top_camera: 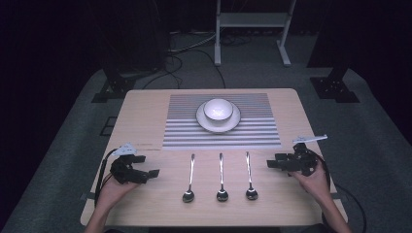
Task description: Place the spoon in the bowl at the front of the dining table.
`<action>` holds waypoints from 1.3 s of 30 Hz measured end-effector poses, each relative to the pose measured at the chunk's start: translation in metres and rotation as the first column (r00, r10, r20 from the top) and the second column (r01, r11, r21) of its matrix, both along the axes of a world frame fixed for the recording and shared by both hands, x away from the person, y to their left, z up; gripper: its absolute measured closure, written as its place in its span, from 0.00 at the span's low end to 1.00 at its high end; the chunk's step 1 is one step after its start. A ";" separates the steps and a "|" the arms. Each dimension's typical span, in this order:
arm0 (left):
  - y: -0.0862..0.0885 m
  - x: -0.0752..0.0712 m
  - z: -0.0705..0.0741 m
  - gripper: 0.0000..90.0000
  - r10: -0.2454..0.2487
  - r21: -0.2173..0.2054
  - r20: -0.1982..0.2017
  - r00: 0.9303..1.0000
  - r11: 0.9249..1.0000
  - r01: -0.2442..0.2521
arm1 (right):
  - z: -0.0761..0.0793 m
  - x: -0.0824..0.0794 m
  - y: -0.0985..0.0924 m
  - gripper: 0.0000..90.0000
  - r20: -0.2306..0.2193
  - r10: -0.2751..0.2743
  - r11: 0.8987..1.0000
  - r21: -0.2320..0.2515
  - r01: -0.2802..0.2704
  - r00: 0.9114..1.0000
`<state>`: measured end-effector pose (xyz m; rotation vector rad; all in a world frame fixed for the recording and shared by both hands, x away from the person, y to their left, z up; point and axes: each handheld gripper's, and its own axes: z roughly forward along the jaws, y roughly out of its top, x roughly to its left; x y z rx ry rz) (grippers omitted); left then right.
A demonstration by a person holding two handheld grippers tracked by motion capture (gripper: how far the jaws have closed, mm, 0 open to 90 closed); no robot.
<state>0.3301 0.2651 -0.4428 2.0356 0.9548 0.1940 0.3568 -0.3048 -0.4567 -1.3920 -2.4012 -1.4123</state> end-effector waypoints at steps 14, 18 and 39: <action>-0.017 -0.004 0.003 0.08 -0.054 0.004 0.010 0.999 0.999 0.054 | 0.001 -0.001 0.005 0.35 0.000 0.015 1.000 -0.014 -0.015 1.000; -0.025 -0.006 0.002 0.08 -0.080 0.015 0.000 0.997 0.997 0.080 | 0.001 -0.001 0.006 0.35 -0.006 0.022 1.000 -0.017 -0.022 1.000; -0.083 -0.027 0.008 0.22 -0.301 0.027 -0.008 0.954 0.953 0.301 | 0.003 -0.002 0.009 0.35 0.005 0.035 0.999 -0.038 -0.035 0.999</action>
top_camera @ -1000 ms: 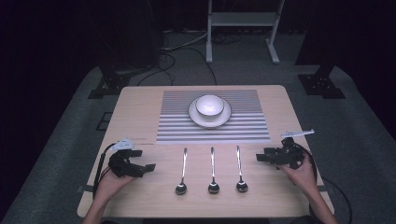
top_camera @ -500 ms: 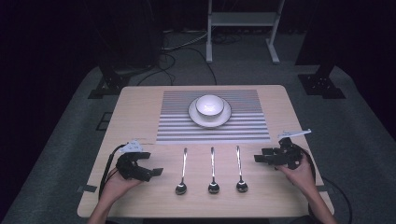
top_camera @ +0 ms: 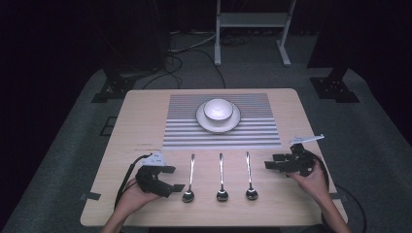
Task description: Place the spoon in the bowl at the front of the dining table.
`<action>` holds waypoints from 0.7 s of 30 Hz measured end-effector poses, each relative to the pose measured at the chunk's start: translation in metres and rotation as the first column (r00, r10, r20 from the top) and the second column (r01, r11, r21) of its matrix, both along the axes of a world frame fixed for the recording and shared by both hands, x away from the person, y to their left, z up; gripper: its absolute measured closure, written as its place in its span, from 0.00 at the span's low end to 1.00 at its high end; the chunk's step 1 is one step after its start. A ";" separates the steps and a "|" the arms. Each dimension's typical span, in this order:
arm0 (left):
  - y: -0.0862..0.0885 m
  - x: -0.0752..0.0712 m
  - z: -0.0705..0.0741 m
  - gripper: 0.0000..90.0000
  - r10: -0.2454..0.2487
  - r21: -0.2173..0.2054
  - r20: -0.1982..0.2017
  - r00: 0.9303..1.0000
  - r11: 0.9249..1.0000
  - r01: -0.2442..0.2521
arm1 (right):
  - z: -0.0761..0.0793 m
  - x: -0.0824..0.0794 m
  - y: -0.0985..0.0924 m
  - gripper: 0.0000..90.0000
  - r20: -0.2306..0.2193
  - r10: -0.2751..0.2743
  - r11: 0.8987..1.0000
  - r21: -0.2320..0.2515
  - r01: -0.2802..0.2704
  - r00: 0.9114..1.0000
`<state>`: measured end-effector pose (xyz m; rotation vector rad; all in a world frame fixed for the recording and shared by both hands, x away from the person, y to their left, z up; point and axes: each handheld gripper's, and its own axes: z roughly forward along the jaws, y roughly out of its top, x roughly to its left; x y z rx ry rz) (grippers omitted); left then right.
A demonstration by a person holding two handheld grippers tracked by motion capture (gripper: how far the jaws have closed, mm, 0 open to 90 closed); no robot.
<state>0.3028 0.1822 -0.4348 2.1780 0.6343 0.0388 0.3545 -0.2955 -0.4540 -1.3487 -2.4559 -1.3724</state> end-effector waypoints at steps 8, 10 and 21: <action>-0.014 -0.006 -0.005 0.39 -0.077 0.036 -0.003 0.997 0.996 0.077 | 0.000 0.000 0.001 0.35 0.001 0.002 1.000 -0.003 -0.002 1.000; -0.016 -0.006 -0.008 0.43 -0.088 0.054 -0.013 0.996 0.995 0.088 | 0.000 0.000 0.002 0.35 0.001 0.000 1.000 -0.005 0.000 1.000; -0.024 -0.010 -0.017 0.77 -0.177 0.087 -0.050 0.983 0.980 0.181 | 0.001 -0.001 0.003 0.36 0.003 0.006 1.000 -0.015 -0.006 1.000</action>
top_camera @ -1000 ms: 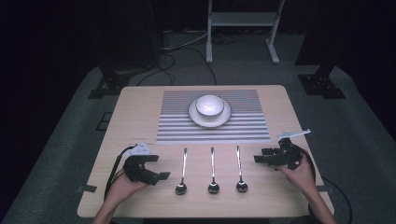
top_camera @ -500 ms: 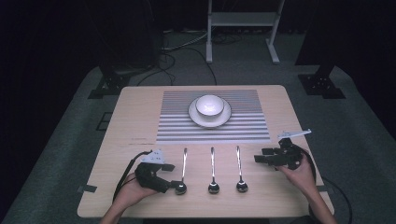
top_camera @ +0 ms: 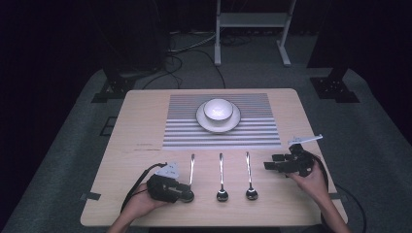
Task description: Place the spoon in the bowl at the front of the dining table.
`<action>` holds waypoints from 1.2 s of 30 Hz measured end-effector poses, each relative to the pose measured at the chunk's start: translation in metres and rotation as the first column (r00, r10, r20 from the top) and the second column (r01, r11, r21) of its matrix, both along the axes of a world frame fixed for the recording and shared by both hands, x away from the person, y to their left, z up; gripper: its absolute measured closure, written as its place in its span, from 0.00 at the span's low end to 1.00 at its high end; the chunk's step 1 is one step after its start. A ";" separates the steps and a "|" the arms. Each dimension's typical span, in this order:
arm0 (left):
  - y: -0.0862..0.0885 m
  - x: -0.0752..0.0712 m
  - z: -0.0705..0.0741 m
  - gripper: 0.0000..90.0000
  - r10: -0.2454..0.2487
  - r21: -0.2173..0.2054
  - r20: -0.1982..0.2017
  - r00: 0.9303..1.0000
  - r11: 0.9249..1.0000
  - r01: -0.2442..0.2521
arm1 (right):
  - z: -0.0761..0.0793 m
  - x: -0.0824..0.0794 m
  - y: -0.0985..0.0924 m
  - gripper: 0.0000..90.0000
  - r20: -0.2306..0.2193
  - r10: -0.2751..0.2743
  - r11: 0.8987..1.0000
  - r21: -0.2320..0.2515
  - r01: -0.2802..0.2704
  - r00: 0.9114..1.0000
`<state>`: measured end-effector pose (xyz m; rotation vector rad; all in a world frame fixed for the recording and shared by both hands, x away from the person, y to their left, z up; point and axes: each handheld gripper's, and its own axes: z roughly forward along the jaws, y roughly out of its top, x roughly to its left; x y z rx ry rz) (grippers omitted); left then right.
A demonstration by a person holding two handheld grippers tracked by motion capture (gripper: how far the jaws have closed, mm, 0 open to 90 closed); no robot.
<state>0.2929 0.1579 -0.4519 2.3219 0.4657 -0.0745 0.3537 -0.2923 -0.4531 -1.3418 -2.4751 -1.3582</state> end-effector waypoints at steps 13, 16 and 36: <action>-0.013 -0.007 -0.009 0.79 -0.028 0.112 0.067 0.997 0.993 0.021 | 0.004 -0.001 0.007 0.35 0.009 0.019 1.000 -0.006 -0.019 1.000; -0.013 -0.008 -0.009 0.79 -0.032 0.117 0.081 0.996 0.993 0.022 | 0.007 0.000 0.013 0.35 0.012 0.034 0.999 -0.006 -0.034 0.999; -0.017 -0.007 -0.010 0.79 -0.036 0.116 0.126 0.991 0.993 0.021 | 0.042 0.031 0.096 0.34 -0.028 0.226 0.973 -0.039 -0.227 0.974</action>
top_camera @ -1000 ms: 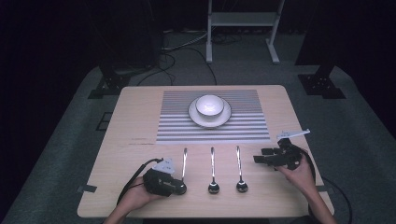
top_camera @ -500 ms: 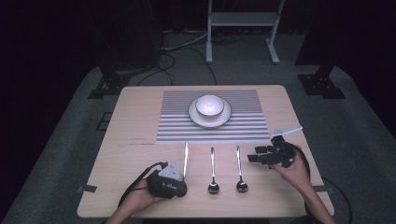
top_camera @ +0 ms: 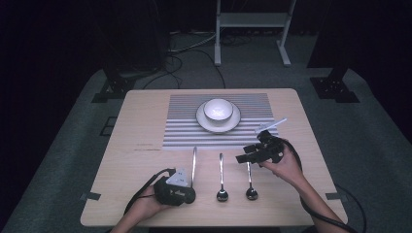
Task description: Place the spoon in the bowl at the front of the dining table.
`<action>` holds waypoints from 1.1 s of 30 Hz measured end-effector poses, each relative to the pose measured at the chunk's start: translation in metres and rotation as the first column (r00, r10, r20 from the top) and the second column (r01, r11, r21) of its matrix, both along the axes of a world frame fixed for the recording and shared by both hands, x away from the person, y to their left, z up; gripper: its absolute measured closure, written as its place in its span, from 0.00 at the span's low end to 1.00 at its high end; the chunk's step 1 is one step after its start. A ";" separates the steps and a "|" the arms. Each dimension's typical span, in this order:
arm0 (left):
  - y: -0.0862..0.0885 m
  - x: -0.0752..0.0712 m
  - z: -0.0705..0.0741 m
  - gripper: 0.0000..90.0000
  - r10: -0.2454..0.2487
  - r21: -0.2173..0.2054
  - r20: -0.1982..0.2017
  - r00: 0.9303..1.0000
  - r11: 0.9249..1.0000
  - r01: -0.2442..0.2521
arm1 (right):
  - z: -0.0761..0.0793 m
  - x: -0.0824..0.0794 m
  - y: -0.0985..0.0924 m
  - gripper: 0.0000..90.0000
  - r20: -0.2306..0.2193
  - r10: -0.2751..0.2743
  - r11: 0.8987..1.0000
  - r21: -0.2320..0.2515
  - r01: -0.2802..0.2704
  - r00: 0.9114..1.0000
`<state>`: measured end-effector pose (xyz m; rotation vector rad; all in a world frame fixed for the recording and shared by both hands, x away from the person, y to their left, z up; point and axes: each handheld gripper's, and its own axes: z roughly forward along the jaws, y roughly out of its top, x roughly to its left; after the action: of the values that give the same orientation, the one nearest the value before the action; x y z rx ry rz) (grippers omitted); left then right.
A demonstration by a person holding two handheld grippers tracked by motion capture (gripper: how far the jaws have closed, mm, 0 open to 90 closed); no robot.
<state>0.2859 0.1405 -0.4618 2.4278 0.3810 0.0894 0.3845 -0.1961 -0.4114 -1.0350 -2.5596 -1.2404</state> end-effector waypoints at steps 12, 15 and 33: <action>-0.002 0.000 -0.001 0.79 0.003 -0.002 0.018 1.000 1.000 -0.003 | 0.009 0.015 0.044 0.34 -0.031 0.079 0.996 -0.028 -0.080 0.996; -0.003 0.000 -0.001 0.79 0.006 -0.001 0.024 1.000 1.000 -0.006 | 0.008 0.021 0.058 0.34 -0.045 0.097 0.994 -0.045 -0.099 0.994; -0.003 0.001 0.000 0.79 -0.003 0.004 0.029 1.000 1.000 0.003 | -0.001 0.038 0.110 0.34 -0.094 0.154 0.982 -0.093 -0.162 0.984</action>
<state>0.2869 0.1375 -0.4622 2.4283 0.3648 0.1241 0.4221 -0.0856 -0.4125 -0.8618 -2.6026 -1.0148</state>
